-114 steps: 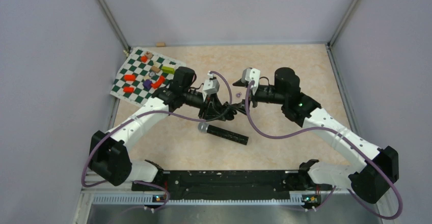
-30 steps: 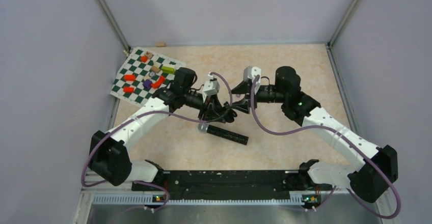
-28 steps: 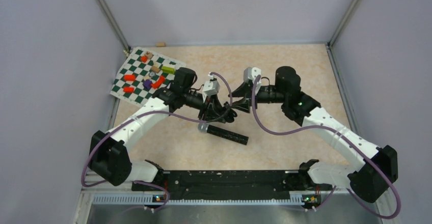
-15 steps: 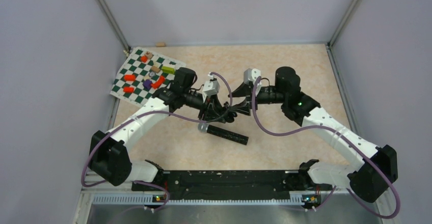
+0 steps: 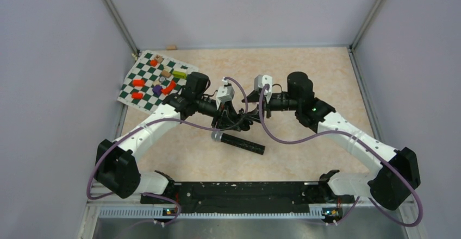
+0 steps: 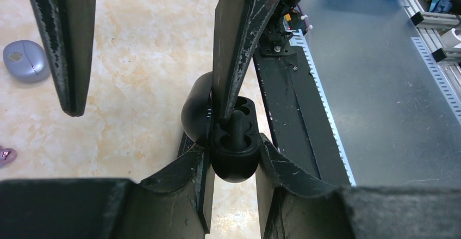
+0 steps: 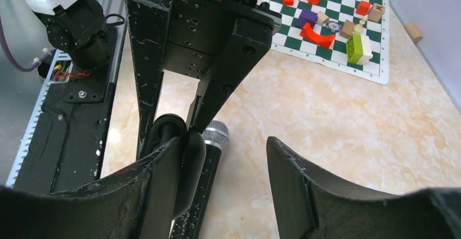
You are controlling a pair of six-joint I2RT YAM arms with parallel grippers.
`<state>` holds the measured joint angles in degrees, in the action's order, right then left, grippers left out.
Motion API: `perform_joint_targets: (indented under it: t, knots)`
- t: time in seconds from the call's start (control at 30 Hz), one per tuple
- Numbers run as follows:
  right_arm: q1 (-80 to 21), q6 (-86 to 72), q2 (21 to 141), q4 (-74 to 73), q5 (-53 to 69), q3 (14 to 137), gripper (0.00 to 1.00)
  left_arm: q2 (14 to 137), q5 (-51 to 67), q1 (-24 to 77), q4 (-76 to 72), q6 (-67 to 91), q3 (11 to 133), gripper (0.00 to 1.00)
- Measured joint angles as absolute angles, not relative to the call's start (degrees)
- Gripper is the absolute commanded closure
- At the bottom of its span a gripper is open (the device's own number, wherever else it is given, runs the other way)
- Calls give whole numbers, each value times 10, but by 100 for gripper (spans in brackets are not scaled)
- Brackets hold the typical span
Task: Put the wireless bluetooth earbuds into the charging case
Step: Adjust the earbud with the charging case.
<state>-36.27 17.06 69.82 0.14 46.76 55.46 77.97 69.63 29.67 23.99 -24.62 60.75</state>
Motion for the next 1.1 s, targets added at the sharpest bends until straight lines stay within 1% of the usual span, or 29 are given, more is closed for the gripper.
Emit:
perform_joint_targets:
  t: [0.27, 0.63, 0.83, 1.1]
  knots:
    - [-364, 191, 698, -18, 488, 555, 39, 780, 697, 297, 242, -246, 608, 100]
    - [-364, 199, 698, -19, 508, 555, 39, 779, 708, 298, 249, -246, 608, 100]
    - [-364, 182, 695, -13, 509, 555, 38, 779, 714, 298, 249, -246, 608, 100]
    - [-360, 143, 685, 9, 526, 555, 34, 778, 710, 297, 246, -249, 608, 100]
